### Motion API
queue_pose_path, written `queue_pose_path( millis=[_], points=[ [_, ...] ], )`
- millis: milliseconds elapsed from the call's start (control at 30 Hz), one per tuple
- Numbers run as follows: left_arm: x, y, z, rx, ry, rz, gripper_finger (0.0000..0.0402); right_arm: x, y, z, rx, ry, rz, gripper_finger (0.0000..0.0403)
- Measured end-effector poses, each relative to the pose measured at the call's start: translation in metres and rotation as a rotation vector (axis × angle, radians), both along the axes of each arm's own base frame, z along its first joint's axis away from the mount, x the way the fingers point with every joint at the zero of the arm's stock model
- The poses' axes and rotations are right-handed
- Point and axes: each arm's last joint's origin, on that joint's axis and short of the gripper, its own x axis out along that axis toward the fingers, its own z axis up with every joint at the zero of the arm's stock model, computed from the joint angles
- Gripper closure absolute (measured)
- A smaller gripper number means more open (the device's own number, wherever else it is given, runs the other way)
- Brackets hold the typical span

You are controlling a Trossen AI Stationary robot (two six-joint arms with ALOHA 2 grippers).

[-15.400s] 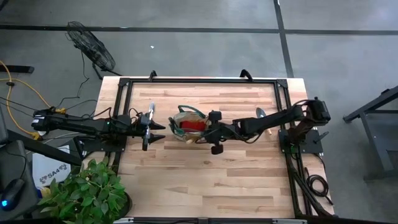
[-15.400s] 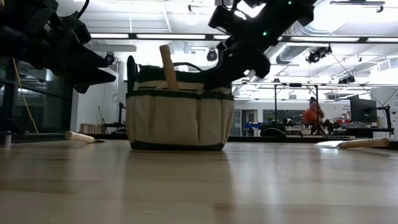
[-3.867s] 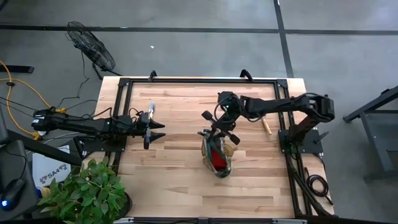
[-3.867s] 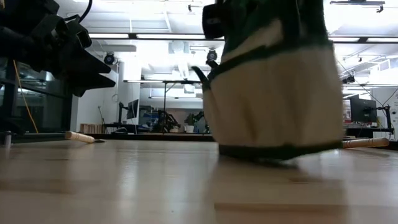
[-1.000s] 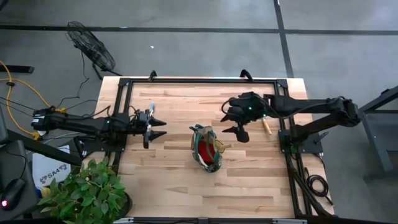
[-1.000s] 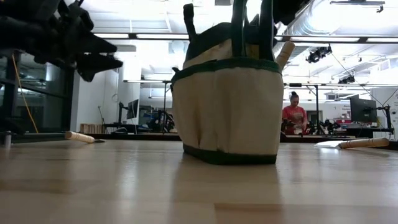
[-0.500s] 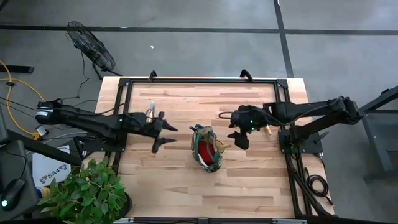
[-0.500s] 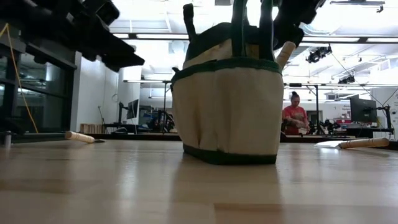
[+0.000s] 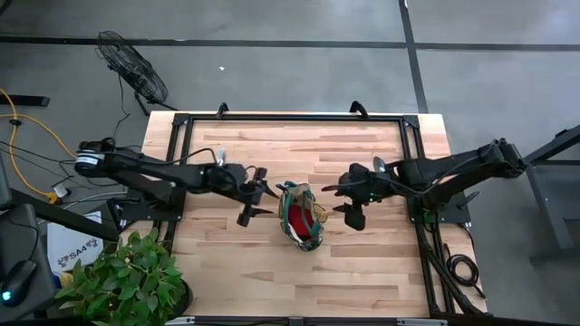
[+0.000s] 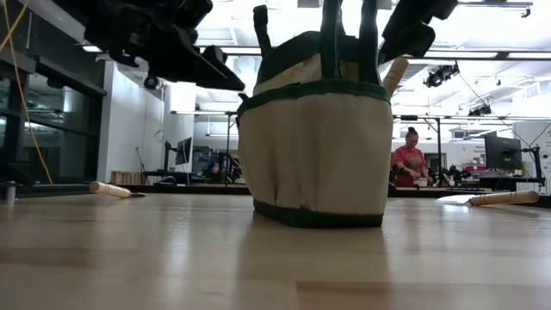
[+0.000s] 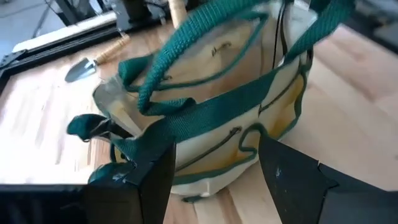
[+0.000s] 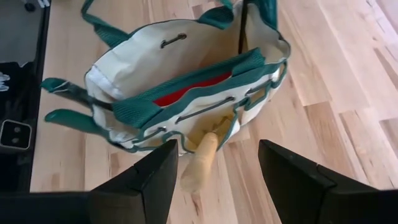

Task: Pick & Place Garden tools in Gardening bag
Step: Adjust the light brown gardening bag

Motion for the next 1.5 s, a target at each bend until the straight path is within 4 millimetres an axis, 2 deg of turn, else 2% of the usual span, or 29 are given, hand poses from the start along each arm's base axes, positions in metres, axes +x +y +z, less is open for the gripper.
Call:
queue_pose_path(
  millis=[300, 633, 767, 1033, 1167, 1333, 1500],
  points=[
    [0.009, 0.0, 0.01, 0.139, -0.002, -0.07, 0.0176, 0.0, 0.005, 0.0, -0.004, -0.009, 0.008, 0.0188],
    [0.006, 0.008, 0.005, 0.263, 0.082, 0.162, 0.0176, 0.0, 0.005, 0.0, 0.053, -0.009, -0.076, 0.0188],
    [0.006, 0.01, 0.005, 0.267, 0.086, 0.215, 0.0176, 0.0, 0.005, 0.0, 0.068, -0.008, -0.091, 0.0188],
    [0.0, 0.031, -0.001, 0.194, 0.177, 0.292, 0.0176, -0.002, 0.011, 0.0, 0.056, -0.011, -0.078, 0.0188],
    [-0.002, 0.037, -0.002, 0.129, 0.198, 0.229, 0.0176, -0.003, 0.016, 0.001, 0.041, -0.016, -0.069, 0.0188],
    [0.0, 0.027, 0.0, 0.106, 0.155, 0.034, 0.0176, -0.005, 0.022, 0.001, 0.016, -0.024, -0.065, 0.0188],
    [0.003, 0.018, 0.003, 0.172, 0.109, 0.031, 0.0176, -0.005, 0.024, 0.001, 0.043, -0.024, -0.087, 0.0188]
  ],
)
